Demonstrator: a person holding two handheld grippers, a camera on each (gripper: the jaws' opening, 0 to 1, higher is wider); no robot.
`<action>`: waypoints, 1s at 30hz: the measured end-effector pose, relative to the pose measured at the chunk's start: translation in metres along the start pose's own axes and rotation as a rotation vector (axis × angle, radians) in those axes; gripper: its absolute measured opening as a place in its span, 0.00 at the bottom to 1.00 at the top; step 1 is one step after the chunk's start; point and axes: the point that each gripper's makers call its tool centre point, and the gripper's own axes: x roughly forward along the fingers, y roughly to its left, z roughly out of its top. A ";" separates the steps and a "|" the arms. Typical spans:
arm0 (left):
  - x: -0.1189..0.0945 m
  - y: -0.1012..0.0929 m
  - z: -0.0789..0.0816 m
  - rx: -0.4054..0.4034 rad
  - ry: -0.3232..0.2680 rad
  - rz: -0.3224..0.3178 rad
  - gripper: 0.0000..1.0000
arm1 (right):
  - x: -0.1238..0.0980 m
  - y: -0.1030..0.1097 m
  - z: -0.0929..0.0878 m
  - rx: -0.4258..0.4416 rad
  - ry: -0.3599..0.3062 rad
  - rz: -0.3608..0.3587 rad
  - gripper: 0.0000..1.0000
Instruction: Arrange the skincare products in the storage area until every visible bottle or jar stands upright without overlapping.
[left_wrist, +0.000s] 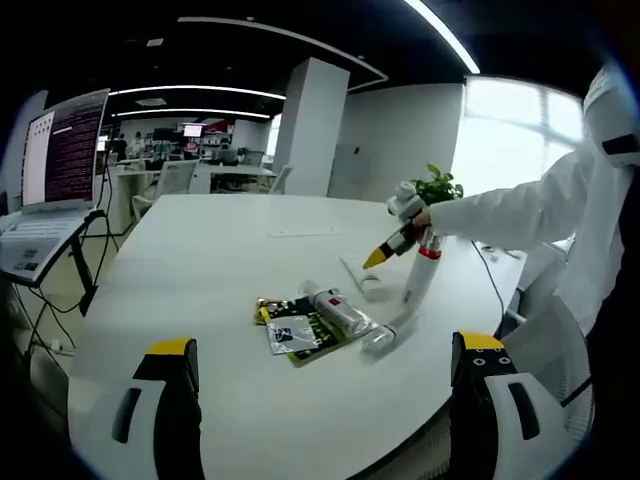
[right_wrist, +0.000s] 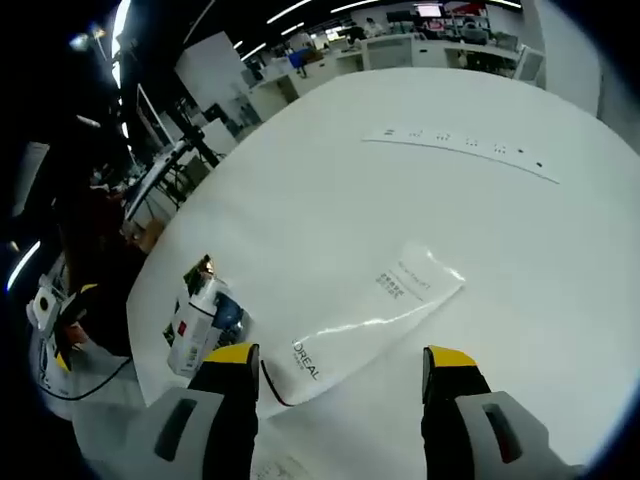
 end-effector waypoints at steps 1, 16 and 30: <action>0.001 0.000 0.001 -0.001 -0.001 -0.001 0.99 | 0.002 0.001 -0.001 -0.019 0.016 -0.002 0.68; 0.003 0.004 -0.004 -0.012 0.014 0.001 0.98 | 0.016 -0.002 -0.002 -0.121 0.105 -0.071 0.64; 0.004 0.004 -0.012 -0.019 0.051 -0.010 0.98 | 0.023 -0.004 -0.005 -0.394 0.226 -0.189 0.56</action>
